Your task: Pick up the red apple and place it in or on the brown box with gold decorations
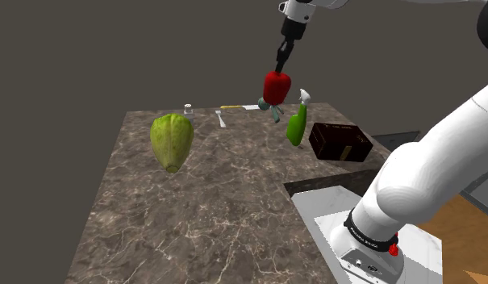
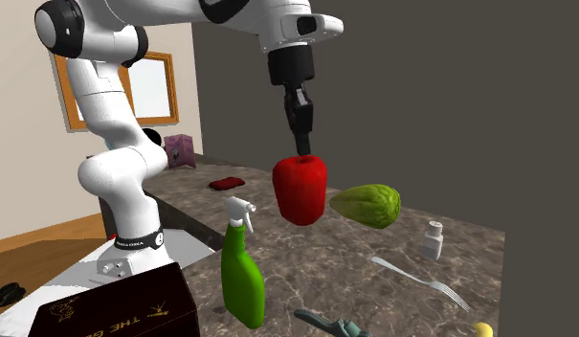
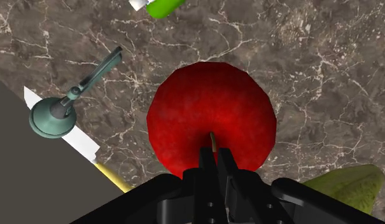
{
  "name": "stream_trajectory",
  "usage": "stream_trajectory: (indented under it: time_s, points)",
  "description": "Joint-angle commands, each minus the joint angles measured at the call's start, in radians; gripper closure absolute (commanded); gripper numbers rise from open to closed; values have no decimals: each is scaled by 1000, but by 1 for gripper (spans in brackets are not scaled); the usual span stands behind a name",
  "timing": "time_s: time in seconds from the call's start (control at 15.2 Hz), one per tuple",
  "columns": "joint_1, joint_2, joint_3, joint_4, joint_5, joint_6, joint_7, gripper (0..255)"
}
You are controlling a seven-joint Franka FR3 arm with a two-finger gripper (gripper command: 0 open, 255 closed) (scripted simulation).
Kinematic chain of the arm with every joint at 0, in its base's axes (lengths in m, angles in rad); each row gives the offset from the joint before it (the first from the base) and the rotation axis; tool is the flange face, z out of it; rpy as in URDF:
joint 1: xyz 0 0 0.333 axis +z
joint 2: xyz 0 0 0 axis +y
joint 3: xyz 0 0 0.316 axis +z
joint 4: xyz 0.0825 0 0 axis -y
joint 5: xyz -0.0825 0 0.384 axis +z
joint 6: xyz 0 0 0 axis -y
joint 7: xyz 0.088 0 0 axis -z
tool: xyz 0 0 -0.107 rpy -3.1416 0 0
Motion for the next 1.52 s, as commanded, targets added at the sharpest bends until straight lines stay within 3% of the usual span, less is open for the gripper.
stream_trajectory:
  time_s: [0.0,0.73,1.45]
  points:
    - [-15,-49,-13,-32,-15,-17,-22,255]
    - [-111,-289,-106,-121,-110,-160,-171,255]
    - [-198,-423,-234,-65,-209,-333,-366,255]
